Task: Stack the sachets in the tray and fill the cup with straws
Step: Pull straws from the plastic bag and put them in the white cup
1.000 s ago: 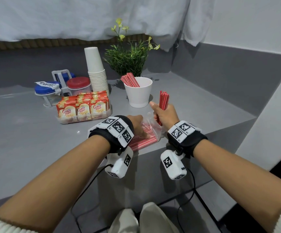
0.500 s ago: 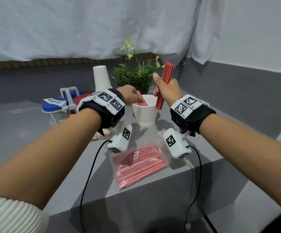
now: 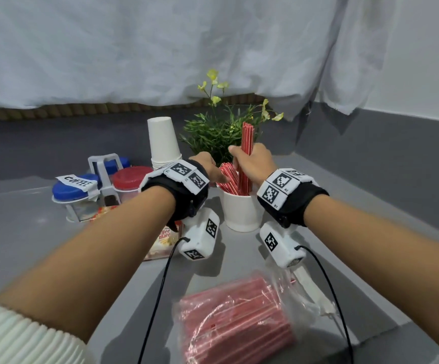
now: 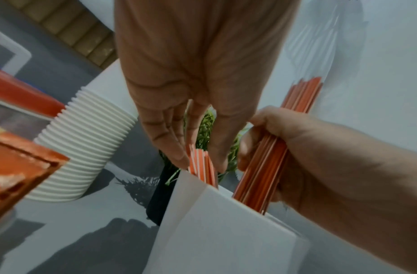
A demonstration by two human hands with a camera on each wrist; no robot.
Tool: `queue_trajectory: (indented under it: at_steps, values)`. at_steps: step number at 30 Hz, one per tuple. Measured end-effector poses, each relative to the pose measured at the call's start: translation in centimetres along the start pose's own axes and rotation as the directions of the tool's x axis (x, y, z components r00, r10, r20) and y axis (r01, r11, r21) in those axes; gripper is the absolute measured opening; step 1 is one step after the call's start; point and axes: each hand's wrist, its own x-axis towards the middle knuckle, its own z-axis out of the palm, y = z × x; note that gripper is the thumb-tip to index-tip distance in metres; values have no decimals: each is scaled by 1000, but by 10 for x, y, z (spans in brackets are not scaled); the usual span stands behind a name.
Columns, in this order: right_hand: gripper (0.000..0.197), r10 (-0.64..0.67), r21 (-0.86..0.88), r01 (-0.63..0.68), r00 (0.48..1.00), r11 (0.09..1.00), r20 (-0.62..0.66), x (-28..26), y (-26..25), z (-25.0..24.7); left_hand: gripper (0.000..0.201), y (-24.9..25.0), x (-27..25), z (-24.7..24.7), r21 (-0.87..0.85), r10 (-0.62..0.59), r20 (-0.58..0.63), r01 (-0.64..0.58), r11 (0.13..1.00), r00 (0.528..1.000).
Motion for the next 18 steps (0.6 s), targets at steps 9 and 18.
queue_trajectory:
  at_steps: [9, 18]
  values:
    - [30, 7, -114, 21, 971, 993, 240, 4, 20, 11, 26, -19, 38, 9, -468, -32, -111, -24, 883, 993]
    - [26, -25, -219, 80, 969, 972, 245, 3, 24, 7, 32, -27, 26, 12, -637, 20, -121, -93, 766, 992]
